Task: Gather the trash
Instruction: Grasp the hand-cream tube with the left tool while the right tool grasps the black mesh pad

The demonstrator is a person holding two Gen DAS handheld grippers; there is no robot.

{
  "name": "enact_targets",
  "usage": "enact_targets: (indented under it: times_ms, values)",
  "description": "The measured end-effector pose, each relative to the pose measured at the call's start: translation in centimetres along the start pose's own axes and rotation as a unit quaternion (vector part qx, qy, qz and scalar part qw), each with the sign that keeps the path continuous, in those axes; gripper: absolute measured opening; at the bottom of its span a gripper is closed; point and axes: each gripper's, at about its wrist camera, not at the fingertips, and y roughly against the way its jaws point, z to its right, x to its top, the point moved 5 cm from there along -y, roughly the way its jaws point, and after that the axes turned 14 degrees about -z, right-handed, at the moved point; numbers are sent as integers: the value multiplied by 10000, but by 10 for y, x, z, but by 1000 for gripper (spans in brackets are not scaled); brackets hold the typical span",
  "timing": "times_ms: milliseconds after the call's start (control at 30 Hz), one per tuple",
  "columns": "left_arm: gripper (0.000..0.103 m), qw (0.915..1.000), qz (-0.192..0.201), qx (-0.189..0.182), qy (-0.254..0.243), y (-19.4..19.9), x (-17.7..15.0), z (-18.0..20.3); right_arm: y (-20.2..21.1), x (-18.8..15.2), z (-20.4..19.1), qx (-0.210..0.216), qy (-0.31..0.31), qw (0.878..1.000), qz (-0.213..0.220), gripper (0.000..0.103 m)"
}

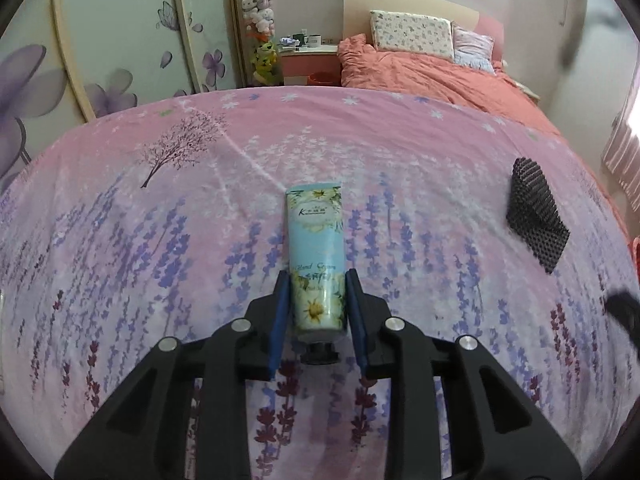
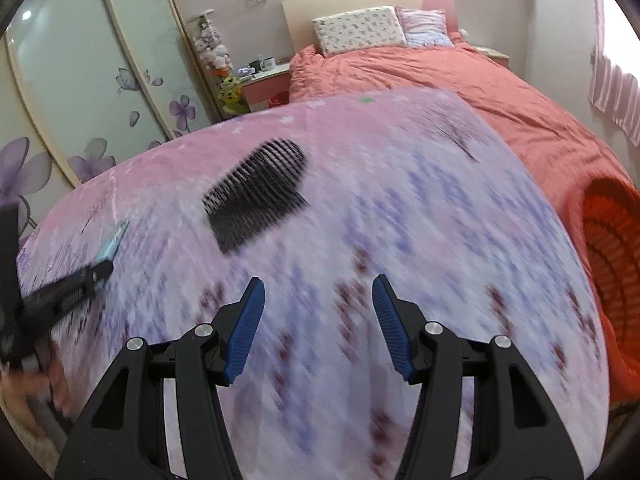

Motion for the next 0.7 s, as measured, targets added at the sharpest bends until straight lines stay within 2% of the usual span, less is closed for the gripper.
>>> enact_targets:
  times_ms: [67,100,267,433,467,500,567,600,667,700]
  values:
    - [29,10000,-2,20,-17,0,0,0,-11,17,-14,-13,20,10000,5,75]
    - [29,10000,-2,8,-13,0,0,0,-16,24,-19,-14,25,10000,14,77]
    - [29,10000,-2,-91,36,0,-1,-1,-41,58,-42,-131,3,9999,-8,86]
    - [29,10000,-3,-34,16,-2,1,-2,-70,74,-47,-413,-172,9986,-288,87]
    - [29,10000,-3,-19,12,-3,1,-2,-68,74,-48,-510,-159,9983,-215,86]
    - [29,10000,-4,-14,14,-3,2,-3,-70,74,-49,-600,-152,9978,-240,84]
    - [29,10000,-4,-14,18,-3,2,-2,-67,73,-50,-722,-120,9971,-192,58]
    - [29,10000,-4,-9,19,-3,2,-2,-65,72,-50,-668,-122,9976,-162,51]
    - [29,10000,-4,4,16,-3,2,0,-61,67,-49,-587,-135,9981,-124,24]
    - [29,10000,-4,9,15,-3,2,0,-60,65,-48,-518,-117,9985,-130,19]
